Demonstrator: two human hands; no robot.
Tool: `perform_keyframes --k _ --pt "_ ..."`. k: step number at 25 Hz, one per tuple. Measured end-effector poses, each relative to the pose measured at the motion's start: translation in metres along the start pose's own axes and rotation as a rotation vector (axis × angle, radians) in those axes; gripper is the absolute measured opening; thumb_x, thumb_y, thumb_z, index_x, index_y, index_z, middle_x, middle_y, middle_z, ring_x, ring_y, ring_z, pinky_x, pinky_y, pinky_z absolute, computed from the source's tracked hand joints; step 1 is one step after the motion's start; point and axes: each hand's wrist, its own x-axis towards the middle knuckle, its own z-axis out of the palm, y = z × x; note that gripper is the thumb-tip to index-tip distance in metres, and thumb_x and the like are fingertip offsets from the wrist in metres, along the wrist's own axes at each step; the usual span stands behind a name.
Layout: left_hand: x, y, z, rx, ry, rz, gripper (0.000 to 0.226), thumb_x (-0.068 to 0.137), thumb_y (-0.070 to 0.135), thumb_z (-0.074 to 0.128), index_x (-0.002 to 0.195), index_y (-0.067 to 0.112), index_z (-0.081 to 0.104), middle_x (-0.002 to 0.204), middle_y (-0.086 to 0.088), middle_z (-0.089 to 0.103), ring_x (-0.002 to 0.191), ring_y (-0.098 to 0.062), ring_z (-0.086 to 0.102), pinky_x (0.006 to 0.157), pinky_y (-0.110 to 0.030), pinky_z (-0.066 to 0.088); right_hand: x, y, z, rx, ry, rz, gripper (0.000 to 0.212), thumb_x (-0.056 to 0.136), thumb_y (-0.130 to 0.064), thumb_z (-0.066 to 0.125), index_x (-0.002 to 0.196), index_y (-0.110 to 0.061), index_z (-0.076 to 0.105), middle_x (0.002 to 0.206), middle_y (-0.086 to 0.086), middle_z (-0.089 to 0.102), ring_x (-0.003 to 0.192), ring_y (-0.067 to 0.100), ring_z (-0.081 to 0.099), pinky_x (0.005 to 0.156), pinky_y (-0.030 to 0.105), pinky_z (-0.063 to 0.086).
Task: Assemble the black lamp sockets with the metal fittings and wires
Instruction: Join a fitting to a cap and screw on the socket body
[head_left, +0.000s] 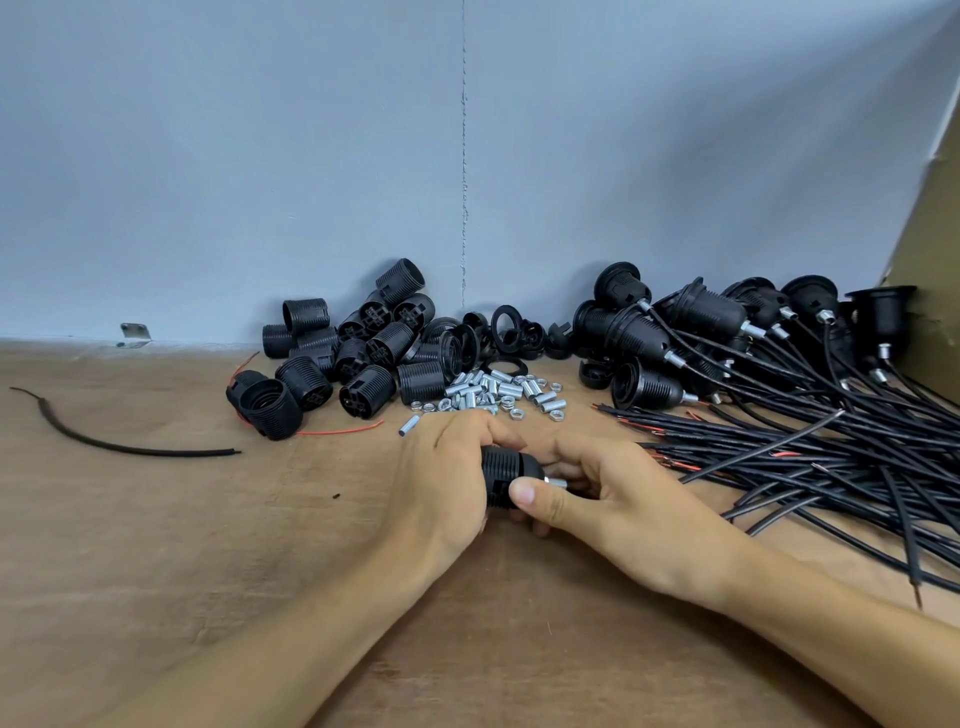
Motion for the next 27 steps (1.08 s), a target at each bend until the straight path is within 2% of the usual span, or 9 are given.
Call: perform_keyframes --k 4,8,10,12,17,19,21,24,27 --pt "-0.001 -0.002 0.002 0.016 0.053 0.017 0.039 0.089 0.017 0.047 0.059 0.026 0.07 0.054 0.019 0.061 0.05 0.002 0.055 0.048 -0.022 0.032 -0.001 -0.002 0.004 -0.061 0.048 -0.034 0.018 0.088 -0.045 0.065 0.096 -0.03 0.068 0.084 -0.002 0.073 0.077 0.011 0.068 0.083 0.045 0.053" --pt "0.001 -0.006 0.001 0.122 0.08 0.084 0.048 0.09 0.002 0.052 0.055 0.032 0.065 0.062 0.029 0.062 0.068 0.009 0.056 0.055 -0.018 0.038 -0.001 -0.004 0.006 -0.127 0.083 -0.044 0.009 0.091 -0.04 0.068 0.094 -0.032 0.067 0.08 -0.016 0.07 0.079 0.007 0.067 0.082 0.042 0.053" --pt "0.001 -0.005 0.002 0.15 0.1 0.142 0.044 0.089 0.007 0.052 0.055 0.033 0.063 0.061 0.03 0.062 0.07 0.009 0.056 0.059 -0.01 0.039 -0.001 -0.004 0.006 -0.148 0.088 -0.044 0.007 0.091 -0.04 0.068 0.094 -0.034 0.066 0.077 -0.022 0.068 0.079 0.003 0.066 0.081 0.037 0.053" --pt "-0.001 -0.001 0.003 0.107 0.129 0.145 0.036 0.081 0.019 0.043 0.054 0.03 0.063 0.062 0.03 0.062 0.072 0.011 0.055 0.062 -0.006 0.038 -0.001 -0.004 0.007 -0.165 0.106 -0.048 0.014 0.09 -0.041 0.067 0.099 -0.03 0.068 0.075 -0.025 0.066 0.08 0.003 0.066 0.081 0.035 0.053" --pt "-0.001 -0.003 0.002 0.065 0.143 0.133 0.033 0.078 0.023 0.042 0.052 0.023 0.062 0.056 0.014 0.061 0.062 -0.003 0.054 0.053 -0.014 0.035 0.0 0.001 0.008 -0.18 0.136 -0.064 0.028 0.089 -0.047 0.066 0.107 -0.026 0.07 0.084 -0.023 0.07 0.085 0.0 0.067 0.082 0.033 0.053" --pt "0.002 -0.003 0.001 0.079 0.147 0.046 0.034 0.083 0.019 0.049 0.052 0.022 0.063 0.056 0.009 0.058 0.056 -0.005 0.052 0.051 -0.017 0.035 0.002 0.003 0.006 -0.141 0.121 -0.074 0.026 0.09 -0.047 0.066 0.108 -0.029 0.071 0.086 -0.025 0.071 0.085 -0.003 0.066 0.08 0.024 0.05" --pt "0.005 0.0 0.002 -0.067 0.101 -0.128 0.036 0.087 0.011 0.052 0.056 0.02 0.068 0.058 0.003 0.058 0.04 -0.008 0.046 0.039 -0.021 0.033 0.004 0.003 0.001 -0.147 0.098 -0.108 0.026 0.09 -0.046 0.066 0.114 -0.036 0.071 0.092 -0.03 0.07 0.092 -0.008 0.065 0.08 0.015 0.047" --pt "0.009 0.006 -0.001 -0.406 0.04 -0.391 0.028 0.089 0.015 0.053 0.07 0.017 0.074 0.066 -0.006 0.062 0.036 -0.015 0.042 0.034 -0.019 0.027 0.007 0.005 -0.008 -0.254 0.084 -0.175 0.037 0.091 -0.047 0.067 0.127 -0.038 0.064 0.109 -0.028 0.069 0.106 -0.004 0.064 0.092 0.018 0.047" --pt "0.012 0.009 -0.005 -0.482 -0.033 -0.463 0.019 0.095 0.022 0.057 0.083 0.011 0.066 0.065 -0.008 0.064 0.032 -0.017 0.039 0.035 -0.019 0.024 0.007 0.01 -0.012 -0.351 0.135 -0.246 0.038 0.092 -0.047 0.065 0.129 -0.036 0.061 0.107 -0.02 0.069 0.1 0.004 0.065 0.09 0.023 0.048"
